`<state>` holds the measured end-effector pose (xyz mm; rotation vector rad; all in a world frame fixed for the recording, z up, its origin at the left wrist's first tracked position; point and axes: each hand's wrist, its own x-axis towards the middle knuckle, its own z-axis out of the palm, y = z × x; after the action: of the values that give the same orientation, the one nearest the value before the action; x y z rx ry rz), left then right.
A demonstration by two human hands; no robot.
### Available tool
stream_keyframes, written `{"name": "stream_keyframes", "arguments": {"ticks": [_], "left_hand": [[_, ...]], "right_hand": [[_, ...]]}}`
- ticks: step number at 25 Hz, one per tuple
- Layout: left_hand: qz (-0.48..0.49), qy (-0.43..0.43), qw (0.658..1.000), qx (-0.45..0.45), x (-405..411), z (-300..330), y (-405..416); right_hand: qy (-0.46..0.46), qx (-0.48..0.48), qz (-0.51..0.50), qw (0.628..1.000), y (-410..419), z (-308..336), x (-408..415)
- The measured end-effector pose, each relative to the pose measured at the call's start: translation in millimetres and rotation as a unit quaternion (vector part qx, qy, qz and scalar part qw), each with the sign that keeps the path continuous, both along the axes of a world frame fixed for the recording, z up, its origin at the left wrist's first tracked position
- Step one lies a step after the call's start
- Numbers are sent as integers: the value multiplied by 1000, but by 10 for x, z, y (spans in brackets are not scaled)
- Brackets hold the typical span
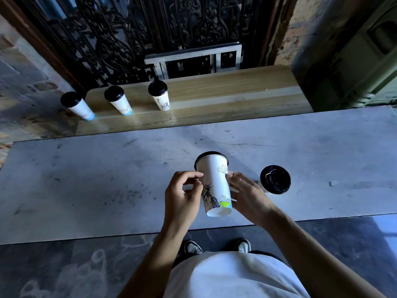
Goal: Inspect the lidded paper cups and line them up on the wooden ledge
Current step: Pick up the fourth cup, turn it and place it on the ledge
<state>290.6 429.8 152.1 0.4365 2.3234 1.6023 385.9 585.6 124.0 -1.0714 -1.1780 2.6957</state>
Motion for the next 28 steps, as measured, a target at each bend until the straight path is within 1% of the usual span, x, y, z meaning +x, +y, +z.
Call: {"name": "stream_keyframes", "arguments": {"ticks": [5, 11, 13, 17, 20, 28], "left_hand": [[13, -17, 1000, 16, 39, -5, -6], [13, -47, 999, 7, 54, -1, -63], [5, -38, 999, 13, 50, 20, -96], [-17, 31, 999, 1, 34, 57, -135], [-31, 60, 998, -1, 23, 57, -142], [-22, 24, 999, 7, 51, 21, -132]], "right_hand": [[-2, 7, 9, 1000, 56, -10, -2], [32, 11, 1, 999, 70, -65, 19], [35, 3, 5, 999, 65, -69, 21], [46, -23, -3, 999, 39, -70, 14], [53, -31, -12, 998, 33, -60, 23], [66, -33, -5, 997, 42, -26, 49]]}}
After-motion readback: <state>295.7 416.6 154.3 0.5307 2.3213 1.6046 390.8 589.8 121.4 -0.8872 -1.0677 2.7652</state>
